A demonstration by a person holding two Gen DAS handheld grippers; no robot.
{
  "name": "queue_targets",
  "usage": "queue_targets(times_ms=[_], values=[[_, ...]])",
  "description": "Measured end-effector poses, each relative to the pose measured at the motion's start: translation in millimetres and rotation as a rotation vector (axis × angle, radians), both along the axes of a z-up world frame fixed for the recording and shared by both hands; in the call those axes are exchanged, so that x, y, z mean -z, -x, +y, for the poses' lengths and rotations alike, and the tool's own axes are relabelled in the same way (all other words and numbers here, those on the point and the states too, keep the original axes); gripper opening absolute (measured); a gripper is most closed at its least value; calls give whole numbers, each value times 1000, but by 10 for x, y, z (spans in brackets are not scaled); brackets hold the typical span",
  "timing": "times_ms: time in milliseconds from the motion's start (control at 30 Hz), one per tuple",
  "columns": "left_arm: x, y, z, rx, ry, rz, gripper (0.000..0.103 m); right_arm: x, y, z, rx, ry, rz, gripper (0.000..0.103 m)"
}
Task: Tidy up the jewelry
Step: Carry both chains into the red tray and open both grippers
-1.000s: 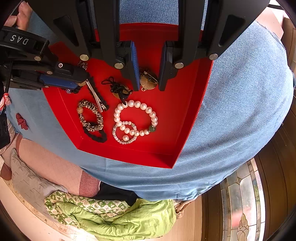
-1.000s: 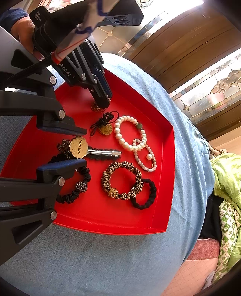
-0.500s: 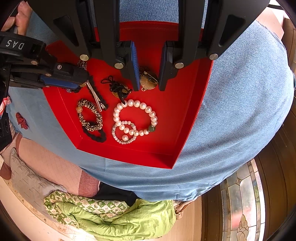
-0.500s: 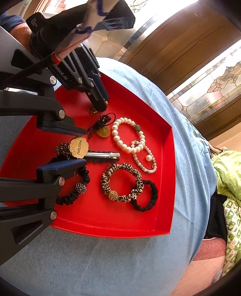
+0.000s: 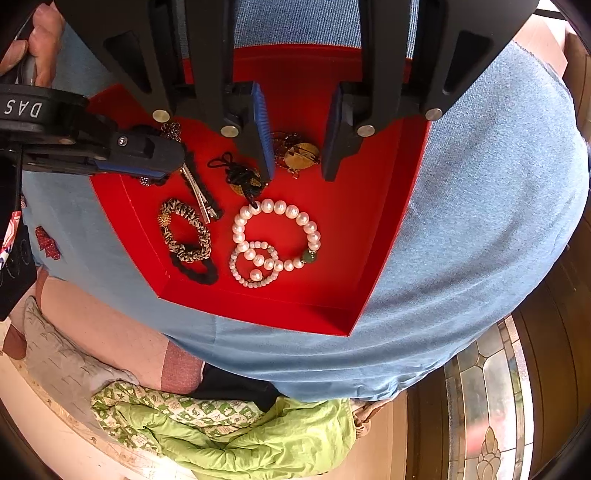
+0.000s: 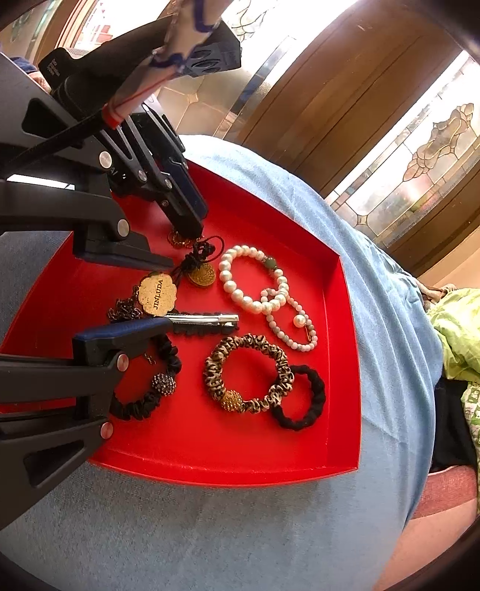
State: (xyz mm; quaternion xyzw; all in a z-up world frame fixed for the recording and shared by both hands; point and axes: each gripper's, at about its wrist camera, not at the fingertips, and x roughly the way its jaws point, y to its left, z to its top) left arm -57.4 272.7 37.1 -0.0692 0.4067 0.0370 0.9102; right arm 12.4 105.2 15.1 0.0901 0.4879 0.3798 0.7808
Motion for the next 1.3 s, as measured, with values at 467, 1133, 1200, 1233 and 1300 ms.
queue_targets(times_ms=[467,1133,1200,1233,1300], values=[[-48,37,41,-17,1,-17,35,32,-30,-21,-8,-53,61,29],[-32,65,49,-15,1,-12,41,-16,-3,-66,0,-41,53,34],[-22,76,27,-14,-1,-8,47,-68,39,-74,-2,-19,25,38],[-21,83,17,-16,-4,-6,49,-104,68,-71,-1,-1,3,43],[-21,109,-2,-20,-9,-5,51,-143,111,-93,2,28,-34,50]])
